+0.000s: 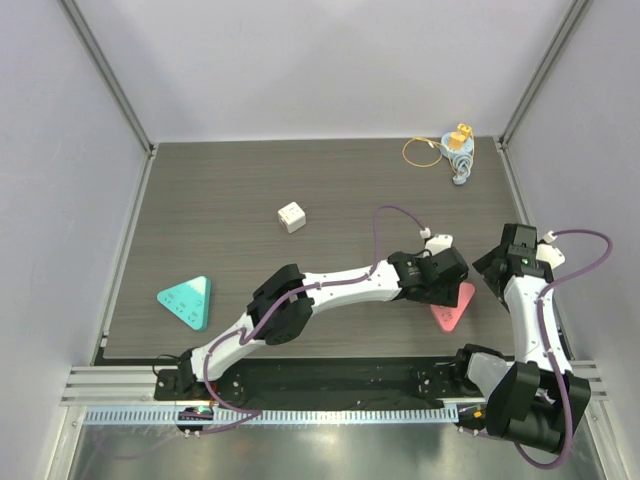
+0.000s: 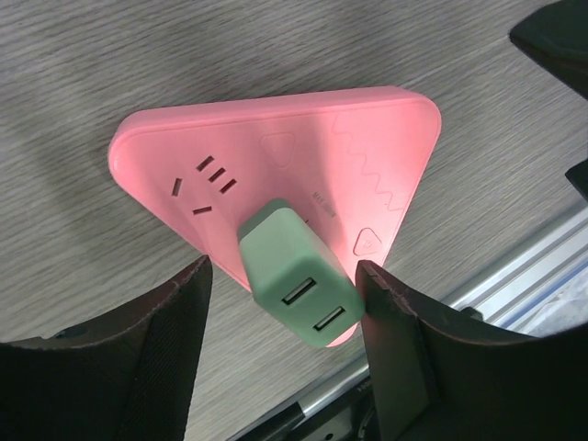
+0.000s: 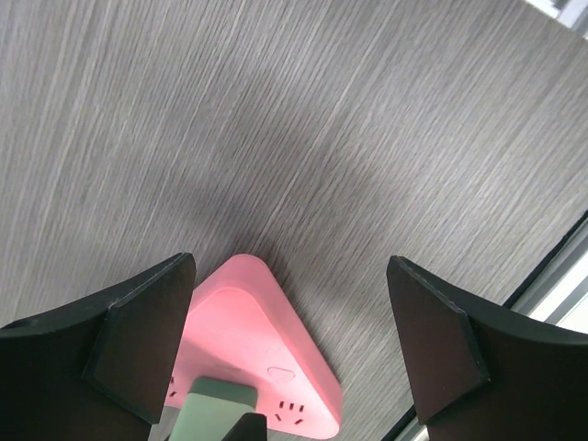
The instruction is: Pull the plug off the socket
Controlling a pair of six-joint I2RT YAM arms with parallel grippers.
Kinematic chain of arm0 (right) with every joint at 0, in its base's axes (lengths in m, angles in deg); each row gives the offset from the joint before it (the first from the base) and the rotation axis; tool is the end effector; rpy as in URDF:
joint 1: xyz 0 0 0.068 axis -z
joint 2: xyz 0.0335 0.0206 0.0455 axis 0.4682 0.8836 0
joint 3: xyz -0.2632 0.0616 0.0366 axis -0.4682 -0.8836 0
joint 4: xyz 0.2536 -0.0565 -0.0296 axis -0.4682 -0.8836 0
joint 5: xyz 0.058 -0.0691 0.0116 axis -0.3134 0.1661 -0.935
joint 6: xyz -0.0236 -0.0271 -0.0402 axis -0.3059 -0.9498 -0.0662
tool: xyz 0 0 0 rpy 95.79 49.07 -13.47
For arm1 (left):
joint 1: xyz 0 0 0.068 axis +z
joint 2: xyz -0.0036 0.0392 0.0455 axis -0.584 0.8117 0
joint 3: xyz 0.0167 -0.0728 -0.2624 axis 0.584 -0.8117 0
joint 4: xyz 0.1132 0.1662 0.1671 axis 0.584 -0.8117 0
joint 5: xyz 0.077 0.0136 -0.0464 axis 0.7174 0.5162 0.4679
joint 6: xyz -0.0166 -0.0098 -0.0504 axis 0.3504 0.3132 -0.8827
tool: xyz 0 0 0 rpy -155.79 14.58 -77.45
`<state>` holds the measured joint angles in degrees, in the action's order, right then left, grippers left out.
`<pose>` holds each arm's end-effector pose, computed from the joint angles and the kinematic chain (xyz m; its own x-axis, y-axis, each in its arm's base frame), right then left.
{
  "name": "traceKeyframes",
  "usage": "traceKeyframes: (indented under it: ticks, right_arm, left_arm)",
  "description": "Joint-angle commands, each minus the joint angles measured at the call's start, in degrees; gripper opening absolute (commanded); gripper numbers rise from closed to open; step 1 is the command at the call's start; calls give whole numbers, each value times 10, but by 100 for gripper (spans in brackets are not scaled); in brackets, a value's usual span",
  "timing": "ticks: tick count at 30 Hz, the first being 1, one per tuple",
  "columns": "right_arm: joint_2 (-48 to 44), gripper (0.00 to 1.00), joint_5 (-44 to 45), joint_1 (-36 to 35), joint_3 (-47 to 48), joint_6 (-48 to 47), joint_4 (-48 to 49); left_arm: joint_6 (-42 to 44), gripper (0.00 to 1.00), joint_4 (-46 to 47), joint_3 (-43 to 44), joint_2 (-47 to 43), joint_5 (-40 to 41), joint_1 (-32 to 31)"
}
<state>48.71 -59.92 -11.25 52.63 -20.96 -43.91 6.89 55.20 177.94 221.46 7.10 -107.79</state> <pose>0.1686 -0.0628 0.2277 -0.3628 0.7453 -0.5594 0.8650 0.4927 0.0953 0.1712 -0.5090 0.1980 -0.8820 0.0706 -0.4660 0.3070 0.8362 -0.4544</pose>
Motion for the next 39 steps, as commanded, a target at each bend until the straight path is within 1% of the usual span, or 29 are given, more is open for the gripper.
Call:
traceKeyframes:
  ticks: [1,11,14,17,21,22,24,25,28,30,32,33,34,35,37,39]
  right_arm:
    - [11,91,-26,0,24,-31,20]
    - [23,91,-131,0,17,-62,36]
    - [33,91,-162,0,12,-59,40]
    - [34,90,-183,0,-1,-48,46]
    - [30,90,-186,0,-13,-38,52]
    - [30,89,-186,0,-14,-35,52]
    - [27,89,-186,0,-17,-34,52]
    - [27,89,-205,1,-18,-31,52]
    - [28,90,-225,0,-34,-22,59]
    - [26,89,-243,1,-52,-11,67]
    - [12,89,-248,0,-63,-6,79]
    - [6,89,-246,0,-73,-5,85]
    - [-1,89,-242,0,-77,-5,87]
    - [-15,89,-241,0,-82,-3,89]
    - [-25,89,-248,0,-90,5,96]
    - [-36,88,-250,0,-96,12,99]
  left_arm:
    - [40,63,-11,20,0,-2,-2]
    - [150,62,-27,26,-5,-18,10]
    - [174,61,-27,30,-5,-29,12]
    - [180,59,-25,29,-6,-46,17]
    - [185,52,-18,20,-9,-64,29]
    - [187,48,-14,16,-13,-67,30]
    - [193,45,-8,9,-20,-71,33]
    - [194,43,-5,8,-21,-77,35]
    - [196,38,-1,8,-26,-91,43]
    - [196,39,2,6,-29,-97,47]
    - [198,49,4,0,-30,-119,49]
    - [199,56,5,-2,-34,-120,50]
    - [200,66,7,-6,-36,-122,51]
    - [203,71,9,-7,-37,-123,50]
    - [206,80,11,-9,-41,-121,51]
    - [208,82,12,-7,-41,-123,53]
